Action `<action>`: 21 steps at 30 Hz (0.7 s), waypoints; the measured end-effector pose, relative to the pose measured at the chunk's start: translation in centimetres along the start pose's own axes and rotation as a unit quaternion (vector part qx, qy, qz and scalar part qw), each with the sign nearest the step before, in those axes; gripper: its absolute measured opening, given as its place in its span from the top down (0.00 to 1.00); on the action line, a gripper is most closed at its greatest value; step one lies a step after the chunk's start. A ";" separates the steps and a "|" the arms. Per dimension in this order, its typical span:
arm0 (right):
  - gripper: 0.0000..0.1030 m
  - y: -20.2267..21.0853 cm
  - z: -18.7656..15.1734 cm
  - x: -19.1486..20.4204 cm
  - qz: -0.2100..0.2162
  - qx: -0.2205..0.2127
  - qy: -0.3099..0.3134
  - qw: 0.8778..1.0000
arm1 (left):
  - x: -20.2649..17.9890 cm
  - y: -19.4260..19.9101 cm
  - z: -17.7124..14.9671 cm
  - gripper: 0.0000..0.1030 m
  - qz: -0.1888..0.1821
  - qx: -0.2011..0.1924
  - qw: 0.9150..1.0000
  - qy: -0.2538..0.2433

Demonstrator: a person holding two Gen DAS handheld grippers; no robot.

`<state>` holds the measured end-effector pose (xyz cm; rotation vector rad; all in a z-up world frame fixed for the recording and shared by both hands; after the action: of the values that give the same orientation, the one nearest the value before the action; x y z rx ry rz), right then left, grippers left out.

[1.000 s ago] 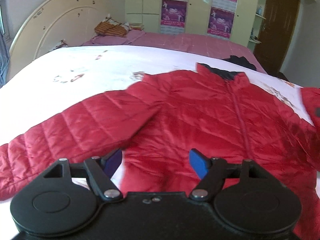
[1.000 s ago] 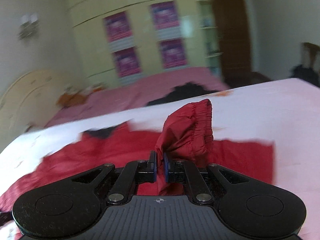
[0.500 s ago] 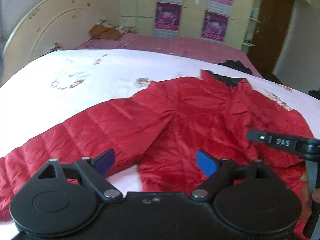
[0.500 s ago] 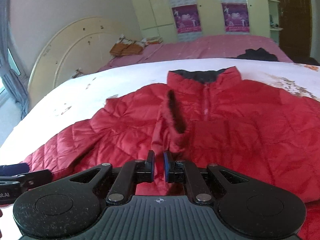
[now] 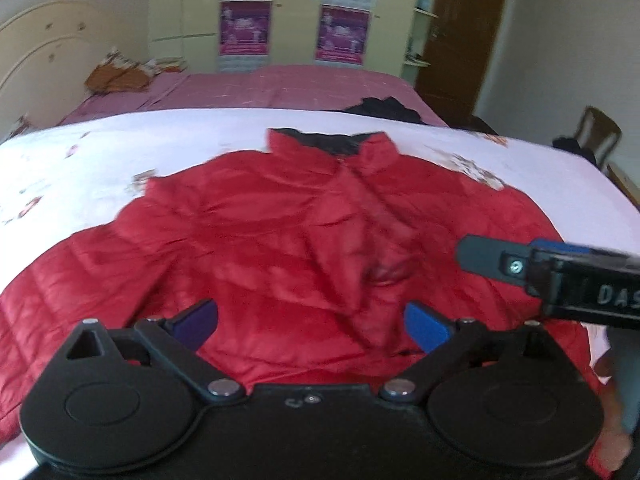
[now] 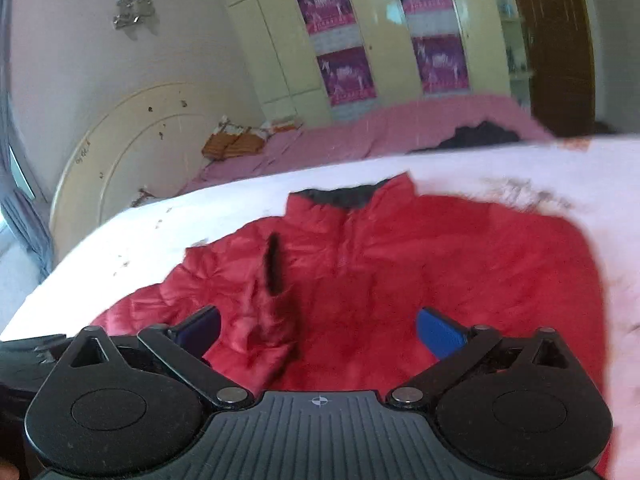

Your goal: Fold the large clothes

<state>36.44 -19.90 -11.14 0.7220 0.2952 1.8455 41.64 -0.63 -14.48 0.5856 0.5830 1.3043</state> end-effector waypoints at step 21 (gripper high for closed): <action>0.42 2.7 -0.4 -11.1 -0.145 -0.005 -0.028 0.989 | 2.0 -4.8 1.2 0.85 0.020 -0.027 0.997 0.065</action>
<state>36.75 -31.04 -13.83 0.6836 0.3365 1.5478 46.20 0.44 -17.04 0.4724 0.6429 1.3985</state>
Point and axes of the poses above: each gripper's, at about its wrist camera, not at the fingertips, and y roughly against the way its jaws point, x to its left, z to its top, the point moved 2 cm from there along -y, roughly the way its jaws point, and after that the axes turned 3 degrees about -x, right-handed, at the moved point
